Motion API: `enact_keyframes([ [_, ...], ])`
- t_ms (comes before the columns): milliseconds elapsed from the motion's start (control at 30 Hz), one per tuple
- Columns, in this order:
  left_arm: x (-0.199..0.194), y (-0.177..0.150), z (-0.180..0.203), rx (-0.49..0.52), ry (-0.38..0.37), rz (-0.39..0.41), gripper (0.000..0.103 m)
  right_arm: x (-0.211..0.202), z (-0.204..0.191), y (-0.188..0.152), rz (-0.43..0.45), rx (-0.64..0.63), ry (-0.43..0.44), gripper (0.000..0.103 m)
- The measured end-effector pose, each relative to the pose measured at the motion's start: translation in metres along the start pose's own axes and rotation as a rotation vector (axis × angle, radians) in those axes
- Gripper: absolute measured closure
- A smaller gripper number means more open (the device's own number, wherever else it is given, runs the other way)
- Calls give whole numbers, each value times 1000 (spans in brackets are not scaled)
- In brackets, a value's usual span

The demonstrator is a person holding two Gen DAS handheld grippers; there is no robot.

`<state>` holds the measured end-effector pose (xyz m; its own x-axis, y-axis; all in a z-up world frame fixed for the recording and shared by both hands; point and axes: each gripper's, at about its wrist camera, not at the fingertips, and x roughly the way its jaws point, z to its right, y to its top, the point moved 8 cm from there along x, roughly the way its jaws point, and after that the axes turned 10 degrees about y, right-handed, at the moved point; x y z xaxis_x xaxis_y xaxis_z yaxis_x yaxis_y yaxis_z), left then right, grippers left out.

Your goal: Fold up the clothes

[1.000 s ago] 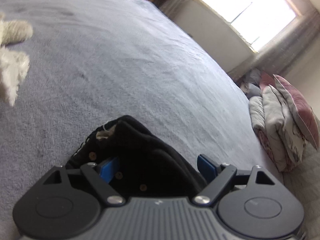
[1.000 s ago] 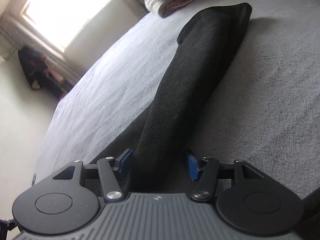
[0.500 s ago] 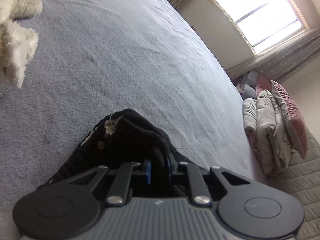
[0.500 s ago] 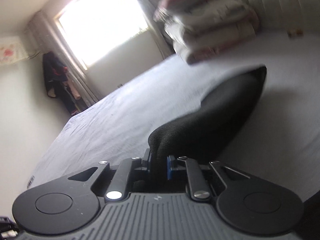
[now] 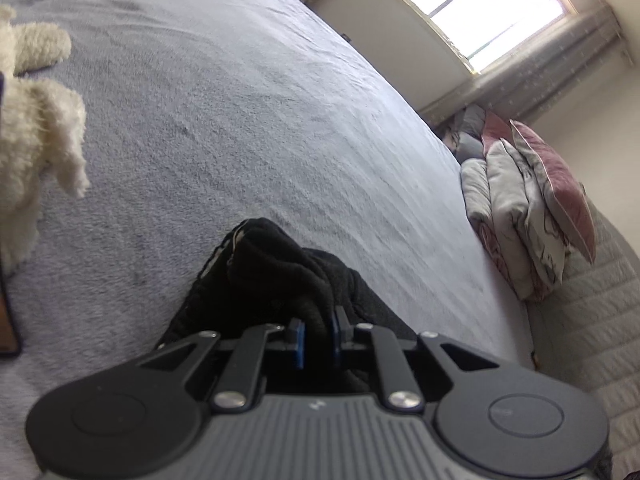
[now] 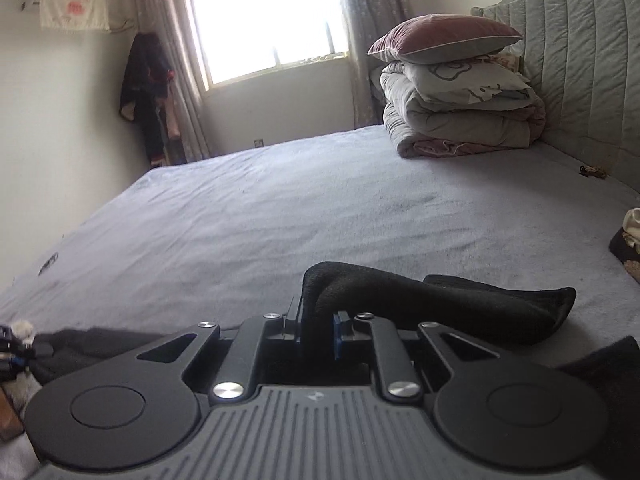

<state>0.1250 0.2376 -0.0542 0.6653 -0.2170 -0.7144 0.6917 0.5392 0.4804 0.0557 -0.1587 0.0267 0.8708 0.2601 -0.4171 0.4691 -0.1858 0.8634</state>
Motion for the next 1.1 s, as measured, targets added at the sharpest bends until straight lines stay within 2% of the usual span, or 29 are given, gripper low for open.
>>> enact_keyframes([
  [267,-14,-31,-20,84,23,-45,90,-22,-4,-43,-98,-26,11,88],
  [633,-15,-52,-53,55,39,-100,90,-25,-3,-94,-223,-42,9,88],
  [700,-14,-53,-54,70,49,-92,83,-21,-3,-99,-245,-47,-1,88],
  [733,-15,-52,-54,75,53,-83,75,-19,-3,-100,-254,-57,-10,88],
  [833,-26,-42,-58,67,59,-21,62,-14,-6,-103,-274,-74,-33,86],
  [867,-30,-38,-61,54,58,1,60,-13,-6,-104,-281,-68,-38,83],
  [1000,-32,-29,-74,-32,55,21,60,-10,-3,-108,-303,-1,-29,73],
  [1100,-28,-28,-75,-68,38,10,61,-7,1,-112,-314,74,-7,70],
])
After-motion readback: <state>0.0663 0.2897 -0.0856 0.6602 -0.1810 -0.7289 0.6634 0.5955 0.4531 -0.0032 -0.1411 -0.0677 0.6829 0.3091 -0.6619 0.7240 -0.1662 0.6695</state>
